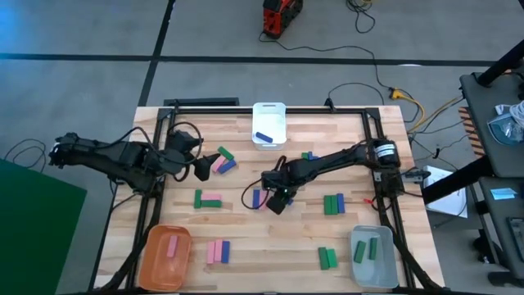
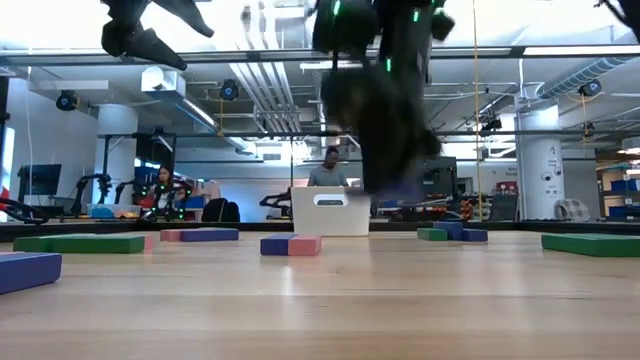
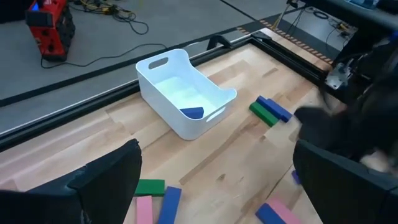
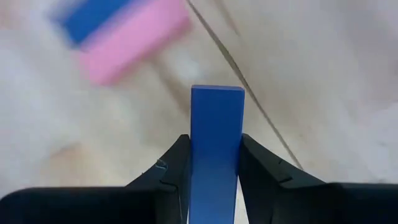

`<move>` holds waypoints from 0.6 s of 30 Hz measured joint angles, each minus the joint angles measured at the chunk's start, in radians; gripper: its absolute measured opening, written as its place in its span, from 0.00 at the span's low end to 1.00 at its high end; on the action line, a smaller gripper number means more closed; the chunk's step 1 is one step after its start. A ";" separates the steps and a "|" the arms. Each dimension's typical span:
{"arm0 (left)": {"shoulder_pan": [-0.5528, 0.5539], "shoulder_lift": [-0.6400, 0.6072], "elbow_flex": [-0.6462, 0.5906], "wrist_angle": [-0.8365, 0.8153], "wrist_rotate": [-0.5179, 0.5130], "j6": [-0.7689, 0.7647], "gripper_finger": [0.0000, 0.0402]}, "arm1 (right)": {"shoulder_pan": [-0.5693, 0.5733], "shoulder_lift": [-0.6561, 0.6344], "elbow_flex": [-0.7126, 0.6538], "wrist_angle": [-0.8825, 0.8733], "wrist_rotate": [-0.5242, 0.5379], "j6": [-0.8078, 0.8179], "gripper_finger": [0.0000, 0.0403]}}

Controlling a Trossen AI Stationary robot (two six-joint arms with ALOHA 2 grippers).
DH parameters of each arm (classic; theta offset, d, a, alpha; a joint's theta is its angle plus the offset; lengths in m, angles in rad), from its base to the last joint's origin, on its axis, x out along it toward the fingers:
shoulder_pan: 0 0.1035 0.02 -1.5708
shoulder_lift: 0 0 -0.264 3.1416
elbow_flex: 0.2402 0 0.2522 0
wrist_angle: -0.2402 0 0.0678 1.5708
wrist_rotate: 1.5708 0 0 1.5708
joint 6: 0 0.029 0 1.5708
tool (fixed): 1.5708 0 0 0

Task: Sort blocks
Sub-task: Put the blue block into the white bin

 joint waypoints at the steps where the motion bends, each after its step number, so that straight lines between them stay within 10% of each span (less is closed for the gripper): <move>1: 0.000 0.000 0.000 0.000 0.000 0.000 0.97 | -0.011 -0.034 0.001 0.001 -0.005 -0.015 0.23; 18: 0.000 0.003 0.000 0.004 -0.013 -0.020 0.97 | -0.357 -0.239 0.001 0.303 0.083 -0.231 0.23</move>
